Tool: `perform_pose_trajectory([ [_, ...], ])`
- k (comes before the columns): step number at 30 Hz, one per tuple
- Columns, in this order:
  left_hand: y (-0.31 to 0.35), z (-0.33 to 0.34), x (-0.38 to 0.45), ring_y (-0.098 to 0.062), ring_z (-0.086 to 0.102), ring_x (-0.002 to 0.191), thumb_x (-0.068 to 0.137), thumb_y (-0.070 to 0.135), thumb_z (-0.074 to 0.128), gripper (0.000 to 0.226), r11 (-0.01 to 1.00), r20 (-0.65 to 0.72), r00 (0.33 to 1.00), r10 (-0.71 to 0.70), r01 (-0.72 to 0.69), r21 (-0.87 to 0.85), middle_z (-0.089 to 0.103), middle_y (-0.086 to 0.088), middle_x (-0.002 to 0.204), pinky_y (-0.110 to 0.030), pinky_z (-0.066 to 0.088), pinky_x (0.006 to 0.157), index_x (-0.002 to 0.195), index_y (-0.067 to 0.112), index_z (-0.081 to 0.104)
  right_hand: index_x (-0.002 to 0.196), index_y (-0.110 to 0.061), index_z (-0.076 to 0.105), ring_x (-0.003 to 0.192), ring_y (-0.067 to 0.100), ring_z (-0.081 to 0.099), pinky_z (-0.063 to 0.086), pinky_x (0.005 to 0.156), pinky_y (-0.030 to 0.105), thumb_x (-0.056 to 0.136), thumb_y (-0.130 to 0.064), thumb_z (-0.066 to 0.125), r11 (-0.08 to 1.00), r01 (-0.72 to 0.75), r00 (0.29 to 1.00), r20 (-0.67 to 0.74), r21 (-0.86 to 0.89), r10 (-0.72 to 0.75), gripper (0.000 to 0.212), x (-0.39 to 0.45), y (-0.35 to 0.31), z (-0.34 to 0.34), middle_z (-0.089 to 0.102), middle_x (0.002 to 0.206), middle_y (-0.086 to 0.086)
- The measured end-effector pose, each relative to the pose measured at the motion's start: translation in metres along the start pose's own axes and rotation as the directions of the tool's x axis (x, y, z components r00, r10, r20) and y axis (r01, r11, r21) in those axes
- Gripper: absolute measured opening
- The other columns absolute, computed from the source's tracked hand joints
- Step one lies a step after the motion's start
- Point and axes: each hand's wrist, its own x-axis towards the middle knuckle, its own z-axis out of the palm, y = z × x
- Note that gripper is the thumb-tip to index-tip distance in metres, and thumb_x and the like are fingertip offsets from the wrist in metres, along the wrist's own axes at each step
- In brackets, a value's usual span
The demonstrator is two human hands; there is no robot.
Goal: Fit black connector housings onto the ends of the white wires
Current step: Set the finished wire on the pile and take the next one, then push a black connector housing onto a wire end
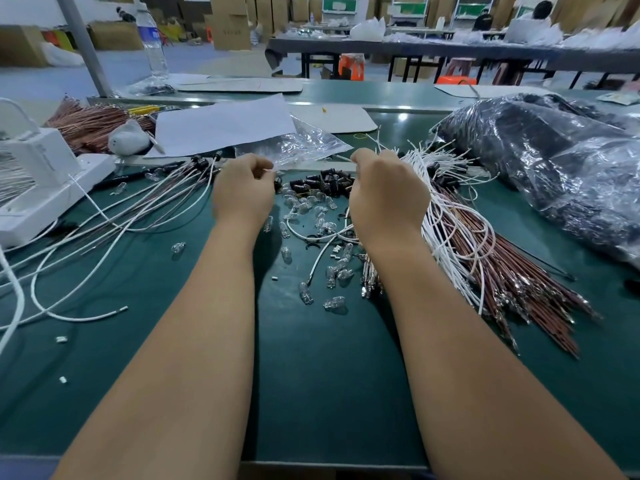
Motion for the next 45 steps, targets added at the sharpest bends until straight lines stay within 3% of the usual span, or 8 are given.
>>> perform_pose_trajectory([
  [3,0.006,0.012,-0.002,-0.025,0.060,0.080,0.091,0.008,0.049,0.048,0.997,0.267,0.962,0.054,-0.065,0.030,0.061,-0.006,0.128,-0.044,0.051,0.090,0.137,0.023,0.052,0.113,-0.016,0.063,0.084,0.025,0.056,0.034,0.061,0.028,0.092,-0.001,0.047,0.999,0.025,0.996,0.084,0.025,-0.027,0.030,0.000,0.000,0.006,0.065,0.097,0.005],
  [6,0.010,0.024,-0.002,-0.029,0.043,0.129,0.093,0.014,0.043,0.051,0.956,0.426,0.903,0.061,-0.175,0.234,0.045,-0.004,0.147,-0.046,0.036,0.108,0.142,0.028,0.044,0.113,-0.015,0.062,0.090,0.026,0.061,0.038,0.062,0.028,0.094,-0.006,0.048,0.997,0.008,0.988,0.155,0.080,-0.021,0.025,-0.001,-0.001,0.011,0.067,0.099,0.005],
  [10,0.009,0.022,-0.001,-0.027,0.036,0.130,0.087,0.013,0.049,0.046,0.961,0.363,0.931,0.044,-0.139,0.240,0.050,0.000,0.137,-0.043,0.031,0.103,0.129,0.031,0.059,0.109,-0.015,0.063,0.084,0.025,0.061,0.046,0.064,0.030,0.096,-0.011,0.046,0.978,-0.093,0.976,0.213,0.184,0.053,0.022,0.000,0.000,0.012,0.068,0.094,0.005],
  [18,0.012,0.018,-0.006,-0.029,0.039,0.121,0.083,0.022,0.057,0.027,0.960,0.294,0.956,0.003,-0.085,0.268,0.056,-0.002,0.117,-0.039,0.033,0.089,0.103,0.038,0.066,0.104,-0.018,0.065,0.079,0.023,0.058,0.032,0.056,0.026,0.099,-0.022,0.045,0.917,-0.207,0.960,0.250,0.340,0.124,0.022,-0.001,0.003,0.012,0.067,0.088,0.002],
  [30,0.020,0.017,-0.010,-0.027,0.053,0.107,0.079,0.014,0.060,0.028,0.962,0.256,0.959,0.126,-0.181,0.205,0.062,0.003,0.085,-0.038,0.045,0.089,0.105,0.022,0.067,0.105,-0.019,0.062,0.079,0.020,0.059,0.039,0.061,0.028,0.097,-0.017,0.052,0.869,-0.222,0.965,0.225,0.442,0.132,0.013,0.000,0.003,0.009,0.064,0.088,0.000],
  [35,0.033,0.019,-0.013,-0.025,0.062,0.085,0.081,0.007,0.056,0.025,0.982,0.137,0.990,0.031,-0.004,-0.191,0.064,-0.006,0.085,-0.042,0.054,0.080,0.097,0.019,0.070,0.103,-0.023,0.064,0.076,0.017,0.058,0.043,0.060,0.028,0.095,-0.018,0.053,0.852,-0.220,0.967,0.223,0.474,0.126,0.014,0.000,0.002,0.009,0.063,0.085,-0.004],
  [39,0.040,0.016,-0.017,-0.006,0.057,0.063,0.083,-0.001,0.061,0.022,0.825,0.187,0.979,-0.075,0.167,-0.540,0.064,0.002,0.080,-0.029,0.054,0.062,0.090,0.019,0.066,0.095,-0.026,0.064,0.063,0.010,0.055,0.040,0.053,0.024,0.094,-0.018,0.055,0.810,-0.261,0.960,0.232,0.525,0.159,0.013,0.000,0.003,0.008,0.059,0.073,-0.009],
  [45,0.038,0.012,-0.015,-0.013,0.065,0.076,0.086,-0.005,0.064,0.018,0.619,0.304,0.948,-0.093,0.295,-0.728,0.069,-0.006,0.087,-0.024,0.056,0.079,0.094,0.012,0.066,0.087,-0.030,0.062,0.067,0.017,0.056,0.038,0.056,0.026,0.092,-0.017,0.055,0.765,-0.315,0.946,0.248,0.562,0.207,0.016,0.000,0.005,0.006,0.064,0.083,-0.004],
])
